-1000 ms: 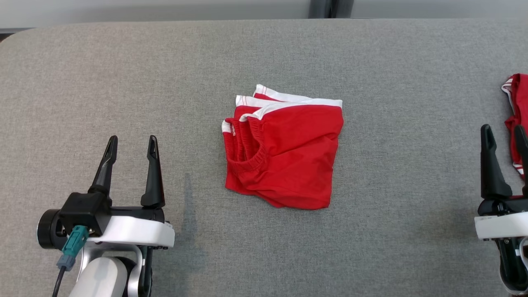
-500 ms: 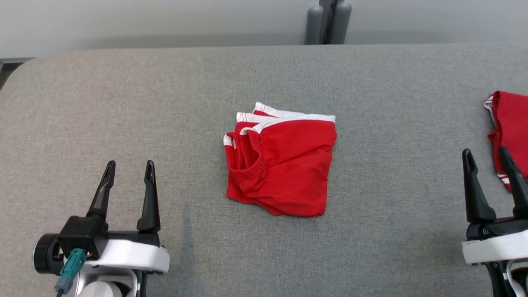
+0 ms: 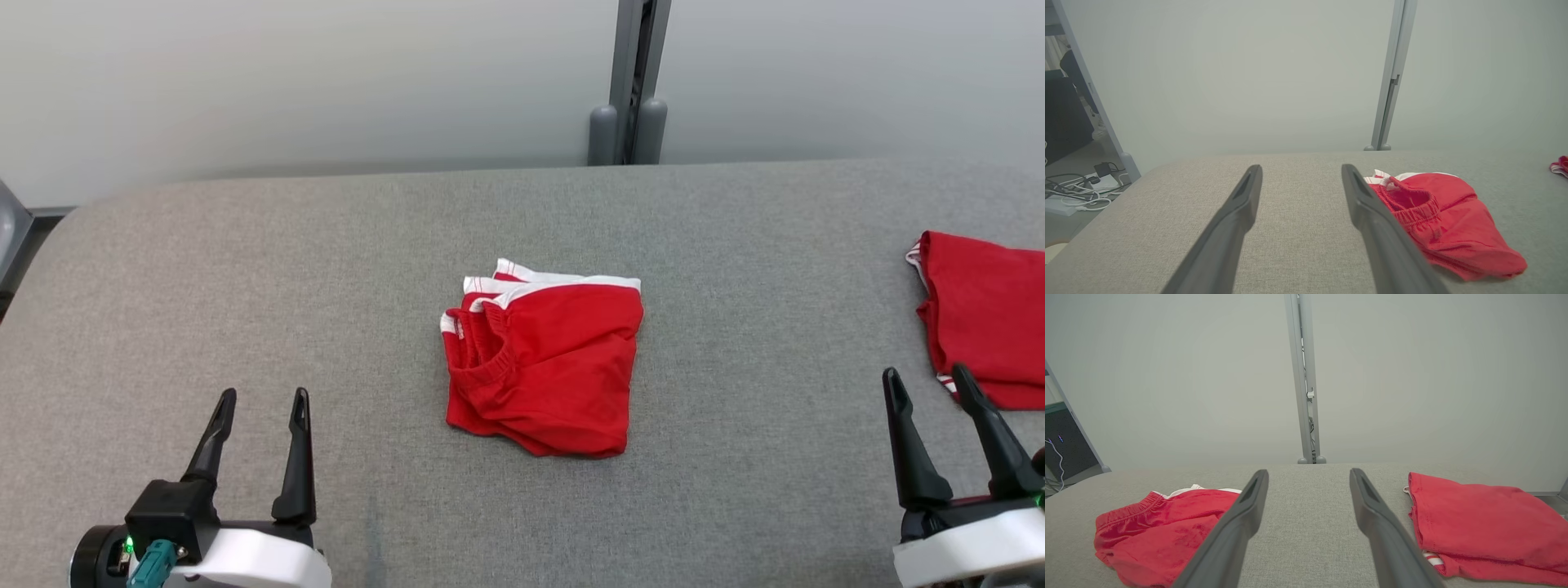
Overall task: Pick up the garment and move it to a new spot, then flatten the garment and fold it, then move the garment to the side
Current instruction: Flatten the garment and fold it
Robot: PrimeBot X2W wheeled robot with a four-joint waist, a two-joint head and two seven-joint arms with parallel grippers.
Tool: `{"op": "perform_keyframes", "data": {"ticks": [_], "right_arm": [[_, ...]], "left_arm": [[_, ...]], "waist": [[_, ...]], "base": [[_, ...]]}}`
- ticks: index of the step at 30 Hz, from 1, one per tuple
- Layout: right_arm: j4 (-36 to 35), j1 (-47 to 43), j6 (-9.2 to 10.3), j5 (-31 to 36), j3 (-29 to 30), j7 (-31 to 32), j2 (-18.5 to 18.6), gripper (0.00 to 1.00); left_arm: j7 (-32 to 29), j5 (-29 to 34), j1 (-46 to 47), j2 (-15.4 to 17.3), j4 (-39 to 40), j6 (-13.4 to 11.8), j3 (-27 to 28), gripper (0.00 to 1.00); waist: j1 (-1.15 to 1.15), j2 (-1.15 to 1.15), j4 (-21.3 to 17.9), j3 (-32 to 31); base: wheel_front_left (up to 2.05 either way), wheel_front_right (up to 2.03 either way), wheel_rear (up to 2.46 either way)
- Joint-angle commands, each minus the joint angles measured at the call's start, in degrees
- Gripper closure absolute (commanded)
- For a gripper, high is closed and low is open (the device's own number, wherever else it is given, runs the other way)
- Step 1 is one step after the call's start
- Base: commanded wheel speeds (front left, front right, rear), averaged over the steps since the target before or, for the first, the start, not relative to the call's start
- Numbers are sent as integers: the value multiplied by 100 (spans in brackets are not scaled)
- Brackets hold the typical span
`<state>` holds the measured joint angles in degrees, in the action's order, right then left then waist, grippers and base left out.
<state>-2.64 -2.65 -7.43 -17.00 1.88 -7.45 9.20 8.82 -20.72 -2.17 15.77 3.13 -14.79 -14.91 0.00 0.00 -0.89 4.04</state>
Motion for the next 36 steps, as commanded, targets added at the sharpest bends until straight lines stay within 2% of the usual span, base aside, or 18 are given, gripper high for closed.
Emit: {"op": "perform_keyframes", "data": {"ticks": [1,13,36], "right_arm": [[-29,-121,-12,55,39,43,-21,0],[-169,-510,-12,192,157,253,-183,0],[-146,-557,-12,252,254,320,-312,0]], "left_arm": [[-23,-26,-92,57,13,-36,-6,0],[-160,-113,-314,93,30,-89,-42,0],[-209,-205,-165,115,-36,-102,-118,0]], "waist": [[0,0,-17,-143],[0,0,-3,-478],[0,0,46,-523]], "base": [[0,0,0],[0,0,0],[0,0,0]]}}
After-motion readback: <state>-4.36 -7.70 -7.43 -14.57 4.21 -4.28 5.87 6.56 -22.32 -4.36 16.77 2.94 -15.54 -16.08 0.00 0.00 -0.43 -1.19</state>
